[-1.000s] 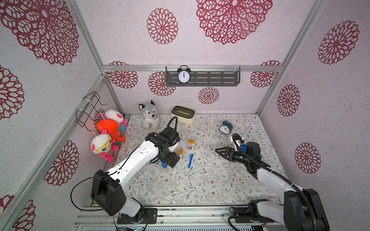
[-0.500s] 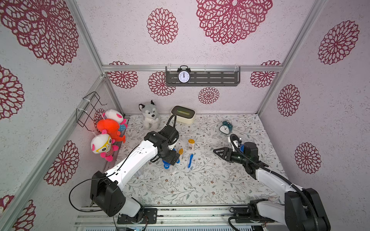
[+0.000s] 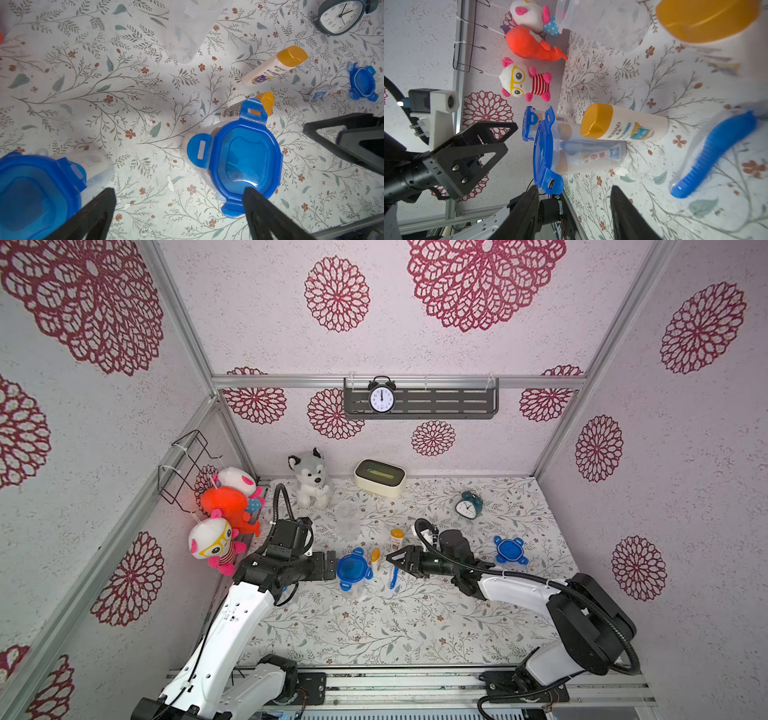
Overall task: Pack away toiletry kits
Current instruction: Adjust the lid on the container.
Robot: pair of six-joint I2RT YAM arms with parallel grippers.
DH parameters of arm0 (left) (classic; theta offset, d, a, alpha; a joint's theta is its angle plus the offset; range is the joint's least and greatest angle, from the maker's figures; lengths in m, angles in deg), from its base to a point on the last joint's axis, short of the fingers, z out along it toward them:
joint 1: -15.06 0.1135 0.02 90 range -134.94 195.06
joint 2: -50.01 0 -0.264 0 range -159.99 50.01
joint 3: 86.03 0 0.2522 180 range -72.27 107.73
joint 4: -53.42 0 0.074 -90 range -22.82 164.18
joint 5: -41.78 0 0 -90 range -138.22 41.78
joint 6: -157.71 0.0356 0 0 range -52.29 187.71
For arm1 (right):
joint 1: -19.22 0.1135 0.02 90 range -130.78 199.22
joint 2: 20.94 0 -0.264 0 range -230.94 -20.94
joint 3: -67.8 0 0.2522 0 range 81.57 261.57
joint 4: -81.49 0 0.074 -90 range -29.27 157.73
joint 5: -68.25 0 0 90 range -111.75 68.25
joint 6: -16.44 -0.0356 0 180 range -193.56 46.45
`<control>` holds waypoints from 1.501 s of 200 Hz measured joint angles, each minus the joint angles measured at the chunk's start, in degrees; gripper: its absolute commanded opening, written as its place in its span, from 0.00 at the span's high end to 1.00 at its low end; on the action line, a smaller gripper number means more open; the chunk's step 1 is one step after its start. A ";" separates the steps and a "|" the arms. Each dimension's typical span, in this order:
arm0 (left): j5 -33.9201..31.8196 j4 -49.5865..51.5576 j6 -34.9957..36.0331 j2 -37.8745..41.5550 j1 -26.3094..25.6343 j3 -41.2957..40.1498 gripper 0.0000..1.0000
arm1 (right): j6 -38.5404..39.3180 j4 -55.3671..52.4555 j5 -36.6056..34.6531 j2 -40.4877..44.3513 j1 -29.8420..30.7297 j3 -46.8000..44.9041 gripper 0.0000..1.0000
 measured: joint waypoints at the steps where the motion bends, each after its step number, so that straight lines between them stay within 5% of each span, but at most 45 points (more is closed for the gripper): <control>1: 0.33 -0.20 -0.07 0.00 0.11 -0.15 0.00 | -0.17 0.11 -0.07 -0.13 0.09 0.04 0.47; 100: 10.49 -10.49 -5.38 0.33 2.05 -6.71 0.10 | -5.53 2.47 -7.04 -6.62 7.28 6.99 0.54; 300: 14.99 -19.30 -13.70 -3.08 2.05 -10.75 0.34 | -5.95 1.42 -8.44 -8.15 9.11 8.24 0.76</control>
